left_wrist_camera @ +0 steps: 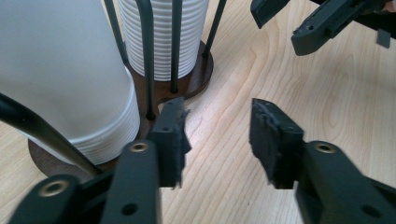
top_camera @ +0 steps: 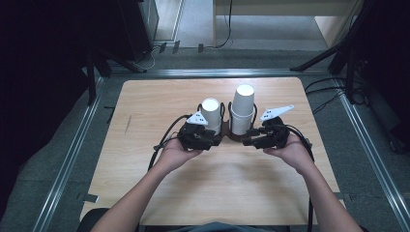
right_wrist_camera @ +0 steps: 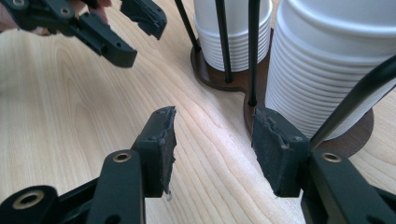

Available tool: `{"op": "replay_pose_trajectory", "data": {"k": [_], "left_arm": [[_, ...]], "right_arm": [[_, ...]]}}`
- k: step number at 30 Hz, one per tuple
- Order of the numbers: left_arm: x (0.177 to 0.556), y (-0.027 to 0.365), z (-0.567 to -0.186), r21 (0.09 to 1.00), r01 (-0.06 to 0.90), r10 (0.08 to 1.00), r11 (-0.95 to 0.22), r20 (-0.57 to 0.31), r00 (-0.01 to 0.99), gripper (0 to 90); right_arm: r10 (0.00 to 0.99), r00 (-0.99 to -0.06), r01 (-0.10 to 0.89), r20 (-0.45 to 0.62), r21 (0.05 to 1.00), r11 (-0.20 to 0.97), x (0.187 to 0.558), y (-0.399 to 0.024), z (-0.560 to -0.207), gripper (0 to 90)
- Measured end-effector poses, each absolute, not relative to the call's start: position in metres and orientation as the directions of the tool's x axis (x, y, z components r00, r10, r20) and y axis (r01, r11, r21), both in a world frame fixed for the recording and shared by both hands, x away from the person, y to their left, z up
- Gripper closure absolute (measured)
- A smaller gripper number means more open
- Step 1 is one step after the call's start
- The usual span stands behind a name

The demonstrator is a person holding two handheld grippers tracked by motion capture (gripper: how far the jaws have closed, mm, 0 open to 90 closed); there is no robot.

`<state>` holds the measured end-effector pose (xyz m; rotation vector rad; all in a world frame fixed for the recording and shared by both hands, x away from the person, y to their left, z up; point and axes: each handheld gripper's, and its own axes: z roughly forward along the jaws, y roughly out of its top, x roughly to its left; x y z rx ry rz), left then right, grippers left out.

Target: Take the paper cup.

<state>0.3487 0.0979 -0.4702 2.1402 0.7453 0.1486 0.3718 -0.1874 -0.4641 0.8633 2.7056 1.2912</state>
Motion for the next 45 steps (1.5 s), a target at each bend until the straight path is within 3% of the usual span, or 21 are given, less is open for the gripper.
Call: {"op": "replay_pose_trajectory", "data": {"k": [6,21,40,45], "left_arm": [[0.350,0.097,-0.472,0.736,0.501,0.564,-0.455,-0.197,0.802,57.6],[0.348,0.094,-0.471,0.735,0.489,0.561,-0.470,-0.180,0.808,64.8],[0.346,0.091,-0.471,0.743,0.471,0.553,-0.476,-0.163,0.817,64.4],[0.349,0.085,-0.471,0.739,0.494,0.560,-0.457,-0.192,0.806,64.1]], "right_arm": [[0.494,-0.845,0.475,0.203,0.708,0.522,0.372,-0.184,-0.465,47.7],[0.488,-0.848,0.473,0.206,0.710,0.522,0.371,-0.185,-0.467,43.0],[0.517,-0.833,0.474,0.195,0.733,0.487,0.372,-0.192,-0.459,40.6],[0.527,-0.833,0.463,0.168,0.734,0.497,0.373,-0.197,-0.455,40.6]]}}
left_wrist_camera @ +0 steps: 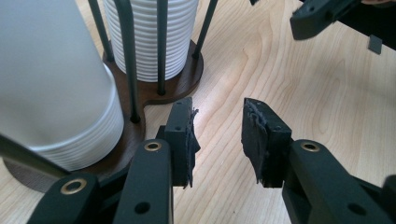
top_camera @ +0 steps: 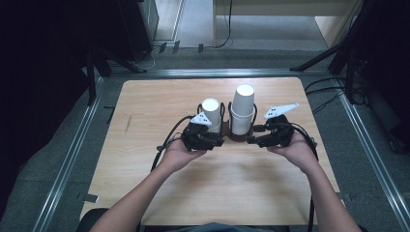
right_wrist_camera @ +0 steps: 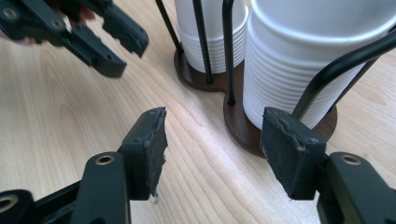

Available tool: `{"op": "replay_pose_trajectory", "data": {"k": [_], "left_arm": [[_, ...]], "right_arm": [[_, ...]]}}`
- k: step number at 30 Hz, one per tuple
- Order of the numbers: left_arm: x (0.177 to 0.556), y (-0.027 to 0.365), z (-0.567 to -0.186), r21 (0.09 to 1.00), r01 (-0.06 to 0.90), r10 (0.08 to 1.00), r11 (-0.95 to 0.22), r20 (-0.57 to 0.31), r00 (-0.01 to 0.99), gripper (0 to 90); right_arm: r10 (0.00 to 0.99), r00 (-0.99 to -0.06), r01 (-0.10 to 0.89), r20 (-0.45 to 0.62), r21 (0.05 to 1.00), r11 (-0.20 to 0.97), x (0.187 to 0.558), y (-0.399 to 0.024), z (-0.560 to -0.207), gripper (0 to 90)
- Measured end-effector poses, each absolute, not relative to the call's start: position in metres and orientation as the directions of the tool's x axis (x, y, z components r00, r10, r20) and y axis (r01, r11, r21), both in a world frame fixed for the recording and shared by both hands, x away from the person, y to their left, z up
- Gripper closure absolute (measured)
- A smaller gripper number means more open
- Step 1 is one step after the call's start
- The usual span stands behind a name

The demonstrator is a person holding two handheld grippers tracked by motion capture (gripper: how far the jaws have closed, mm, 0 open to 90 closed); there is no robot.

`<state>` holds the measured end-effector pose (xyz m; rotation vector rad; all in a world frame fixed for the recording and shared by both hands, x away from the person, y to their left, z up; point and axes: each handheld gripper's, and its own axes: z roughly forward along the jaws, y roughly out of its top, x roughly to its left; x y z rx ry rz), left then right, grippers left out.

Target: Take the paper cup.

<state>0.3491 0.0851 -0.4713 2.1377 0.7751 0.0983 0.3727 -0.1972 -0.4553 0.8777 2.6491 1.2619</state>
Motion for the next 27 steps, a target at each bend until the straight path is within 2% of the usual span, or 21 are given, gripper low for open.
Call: {"op": "replay_pose_trajectory", "data": {"k": [17,27], "left_arm": [[0.355,0.056,-0.462,0.757,0.482,0.575,-0.442,-0.173,0.800,70.5],[0.362,0.041,-0.462,0.753,0.478,0.588,-0.452,-0.152,0.794,73.8]], "right_arm": [[0.582,-0.800,0.483,0.147,0.733,0.479,0.385,-0.217,-0.431,38.3],[0.590,-0.795,0.493,0.142,0.718,0.492,0.404,-0.223,-0.416,32.9]]}}
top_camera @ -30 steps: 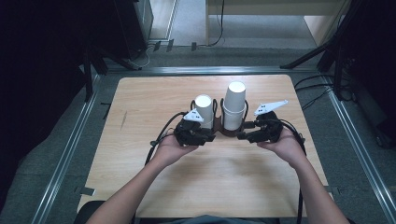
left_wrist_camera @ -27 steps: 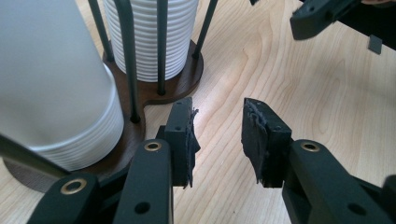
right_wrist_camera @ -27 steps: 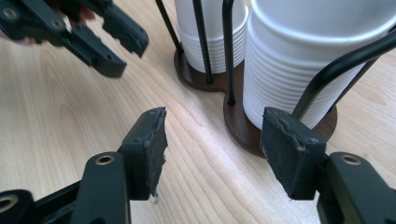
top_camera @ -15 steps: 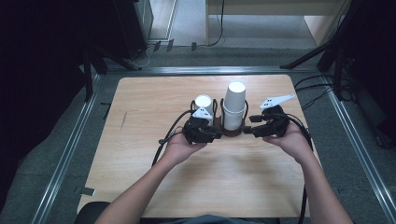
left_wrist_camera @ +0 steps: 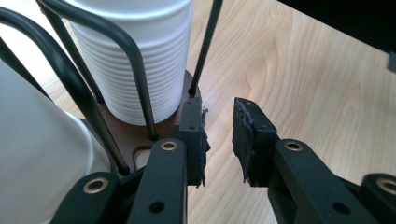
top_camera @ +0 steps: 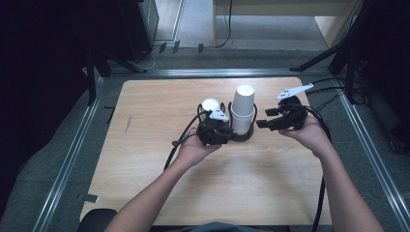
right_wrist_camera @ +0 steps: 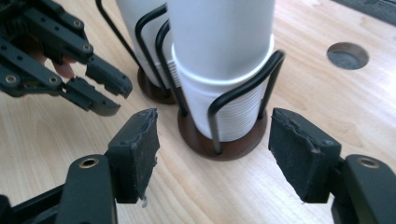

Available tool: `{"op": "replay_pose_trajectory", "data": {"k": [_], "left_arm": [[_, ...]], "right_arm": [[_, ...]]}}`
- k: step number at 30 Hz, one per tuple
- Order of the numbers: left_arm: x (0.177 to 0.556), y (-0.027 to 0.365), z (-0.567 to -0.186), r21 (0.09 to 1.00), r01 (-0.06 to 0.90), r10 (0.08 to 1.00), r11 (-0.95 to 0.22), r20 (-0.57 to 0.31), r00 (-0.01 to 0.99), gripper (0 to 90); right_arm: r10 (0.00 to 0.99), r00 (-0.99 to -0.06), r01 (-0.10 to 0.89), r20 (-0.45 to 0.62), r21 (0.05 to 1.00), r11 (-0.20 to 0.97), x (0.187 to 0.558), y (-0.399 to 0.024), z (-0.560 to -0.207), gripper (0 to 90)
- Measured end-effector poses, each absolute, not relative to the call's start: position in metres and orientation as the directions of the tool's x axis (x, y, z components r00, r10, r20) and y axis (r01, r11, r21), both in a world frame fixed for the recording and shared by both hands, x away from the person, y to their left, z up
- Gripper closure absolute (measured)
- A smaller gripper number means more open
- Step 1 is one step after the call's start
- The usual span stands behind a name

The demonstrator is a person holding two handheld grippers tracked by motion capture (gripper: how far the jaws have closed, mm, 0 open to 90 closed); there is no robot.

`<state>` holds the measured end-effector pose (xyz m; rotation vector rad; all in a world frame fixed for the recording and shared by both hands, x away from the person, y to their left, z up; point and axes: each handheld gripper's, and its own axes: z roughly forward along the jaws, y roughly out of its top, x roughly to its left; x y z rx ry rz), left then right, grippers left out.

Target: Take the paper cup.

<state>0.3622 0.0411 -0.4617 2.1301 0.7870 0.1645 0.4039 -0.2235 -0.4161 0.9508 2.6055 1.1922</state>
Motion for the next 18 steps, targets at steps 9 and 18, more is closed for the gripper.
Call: {"op": "replay_pose_trajectory", "data": {"k": [9,18], "left_arm": [[0.375,0.033,-0.456,0.753,0.513,0.616,-0.412,-0.184,0.766,79.5],[0.381,0.022,-0.456,0.742,0.551,0.661,-0.381,-0.198,0.724,85.0]], "right_arm": [[0.589,-0.803,0.464,0.097,0.721,0.514,0.418,-0.215,-0.393,28.1],[0.590,-0.804,0.444,0.073,0.734,0.515,0.428,-0.199,-0.378,26.6]]}}
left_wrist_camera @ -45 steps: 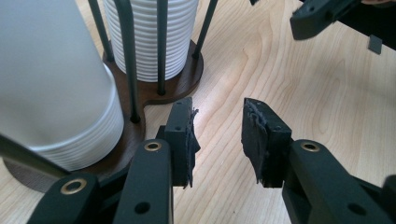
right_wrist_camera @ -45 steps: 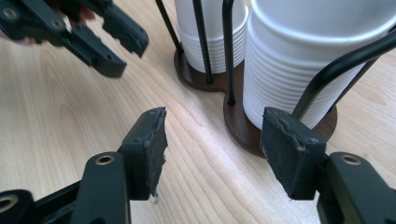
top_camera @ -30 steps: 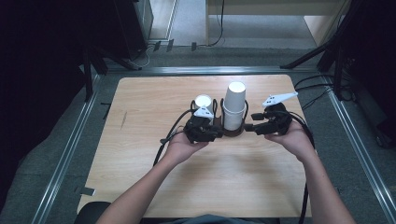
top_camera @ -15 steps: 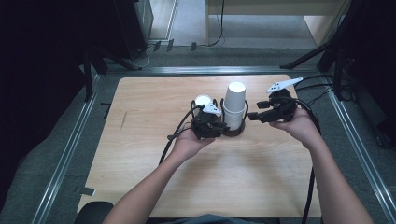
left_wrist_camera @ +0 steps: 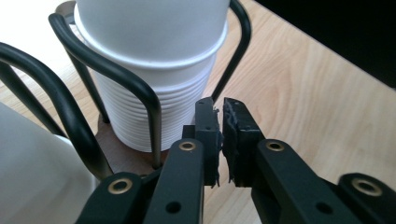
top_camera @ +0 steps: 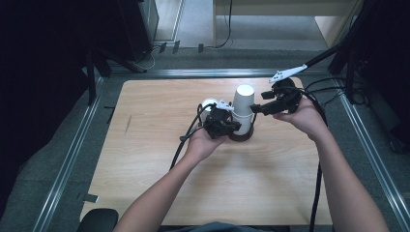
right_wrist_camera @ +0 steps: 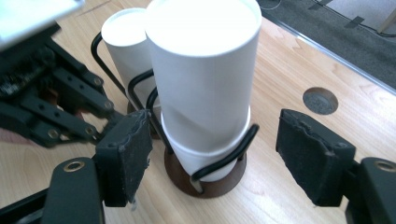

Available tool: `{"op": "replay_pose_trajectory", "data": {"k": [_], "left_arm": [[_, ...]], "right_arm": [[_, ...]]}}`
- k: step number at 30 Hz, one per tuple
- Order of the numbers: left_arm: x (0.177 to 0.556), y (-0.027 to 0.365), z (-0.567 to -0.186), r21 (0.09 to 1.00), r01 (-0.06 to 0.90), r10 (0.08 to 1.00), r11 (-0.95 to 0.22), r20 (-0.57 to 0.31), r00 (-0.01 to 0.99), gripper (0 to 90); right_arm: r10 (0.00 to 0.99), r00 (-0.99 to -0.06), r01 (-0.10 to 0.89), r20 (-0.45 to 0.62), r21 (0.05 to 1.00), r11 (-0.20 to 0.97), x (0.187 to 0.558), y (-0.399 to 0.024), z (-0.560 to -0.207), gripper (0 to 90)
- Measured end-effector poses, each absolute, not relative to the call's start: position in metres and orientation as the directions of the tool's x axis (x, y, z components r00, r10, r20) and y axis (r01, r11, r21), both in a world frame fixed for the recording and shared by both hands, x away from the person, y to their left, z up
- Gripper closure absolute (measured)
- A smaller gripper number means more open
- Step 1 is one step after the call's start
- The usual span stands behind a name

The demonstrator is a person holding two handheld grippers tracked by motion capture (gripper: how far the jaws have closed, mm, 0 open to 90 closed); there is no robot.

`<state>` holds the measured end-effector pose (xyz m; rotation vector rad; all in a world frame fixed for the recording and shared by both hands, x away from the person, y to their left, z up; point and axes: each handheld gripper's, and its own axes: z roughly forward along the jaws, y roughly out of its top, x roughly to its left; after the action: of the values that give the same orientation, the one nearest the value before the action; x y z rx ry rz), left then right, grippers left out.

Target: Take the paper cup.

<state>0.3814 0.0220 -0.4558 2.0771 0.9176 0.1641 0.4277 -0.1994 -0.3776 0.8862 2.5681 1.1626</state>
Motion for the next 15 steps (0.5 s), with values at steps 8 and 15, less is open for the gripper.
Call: {"op": "replay_pose_trajectory", "data": {"k": [8,15], "left_arm": [[0.384,0.017,-0.454,0.757,0.555,0.693,-0.345,-0.193,0.695,88.2],[0.386,0.017,-0.455,0.758,0.558,0.704,-0.338,-0.190,0.685,87.8]], "right_arm": [[0.579,-0.814,0.426,0.050,0.729,0.536,0.435,-0.184,-0.370,26.1],[0.559,-0.828,0.407,0.034,0.722,0.560,0.442,-0.173,-0.365,26.1]]}}
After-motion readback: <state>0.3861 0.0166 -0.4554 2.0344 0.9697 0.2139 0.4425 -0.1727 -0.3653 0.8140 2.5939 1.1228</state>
